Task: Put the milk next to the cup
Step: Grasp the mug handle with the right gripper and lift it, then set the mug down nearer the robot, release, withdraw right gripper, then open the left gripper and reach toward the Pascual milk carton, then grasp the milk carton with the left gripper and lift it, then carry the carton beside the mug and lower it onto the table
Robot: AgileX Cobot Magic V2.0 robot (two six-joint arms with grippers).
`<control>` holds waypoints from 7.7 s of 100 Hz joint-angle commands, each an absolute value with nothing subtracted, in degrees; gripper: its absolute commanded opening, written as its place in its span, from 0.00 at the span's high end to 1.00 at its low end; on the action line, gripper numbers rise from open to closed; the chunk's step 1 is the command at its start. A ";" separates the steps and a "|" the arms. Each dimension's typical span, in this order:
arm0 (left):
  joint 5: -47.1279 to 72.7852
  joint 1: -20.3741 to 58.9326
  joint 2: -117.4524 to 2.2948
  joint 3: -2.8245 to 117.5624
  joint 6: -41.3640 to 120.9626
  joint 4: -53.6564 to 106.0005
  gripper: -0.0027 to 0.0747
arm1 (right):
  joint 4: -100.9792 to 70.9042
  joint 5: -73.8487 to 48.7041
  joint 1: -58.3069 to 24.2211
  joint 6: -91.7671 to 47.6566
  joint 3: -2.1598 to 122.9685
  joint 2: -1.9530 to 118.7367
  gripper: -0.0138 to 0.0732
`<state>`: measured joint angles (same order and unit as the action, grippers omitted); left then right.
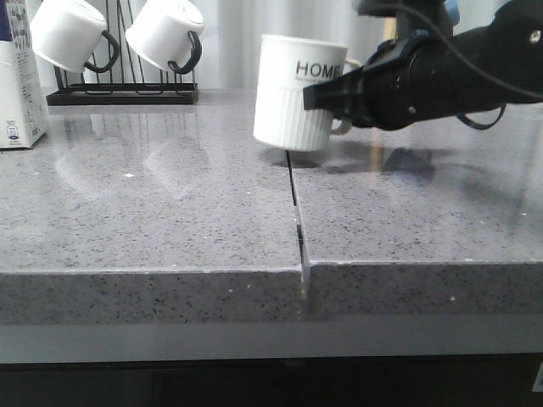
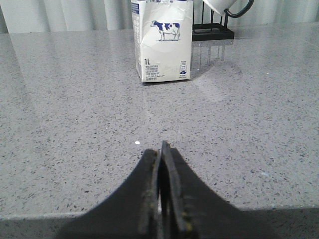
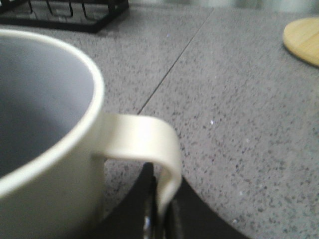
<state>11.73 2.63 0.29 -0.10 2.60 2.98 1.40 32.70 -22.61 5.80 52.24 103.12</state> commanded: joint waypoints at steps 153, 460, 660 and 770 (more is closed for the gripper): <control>7.04 2.46 2.13 -1.17 2.52 3.10 0.99 | 1.38 1.68 -22.56 5.34 33.02 51.15 0.92; -14.28 7.64 -70.10 46.38 1.94 8.40 0.11 | 1.30 -29.85 -22.56 5.38 21.60 -0.72 0.92; -20.59 26.25 -83.09 56.41 2.41 9.38 0.68 | 1.30 -29.85 -22.56 5.38 21.60 -0.72 0.92; -23.33 33.77 -87.58 56.56 2.41 11.38 0.10 | 1.30 -29.85 -22.56 5.38 21.60 -0.72 0.92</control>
<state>-20.87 33.25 -91.49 54.59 2.52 11.09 1.29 -34.17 -22.61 5.80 20.28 -0.72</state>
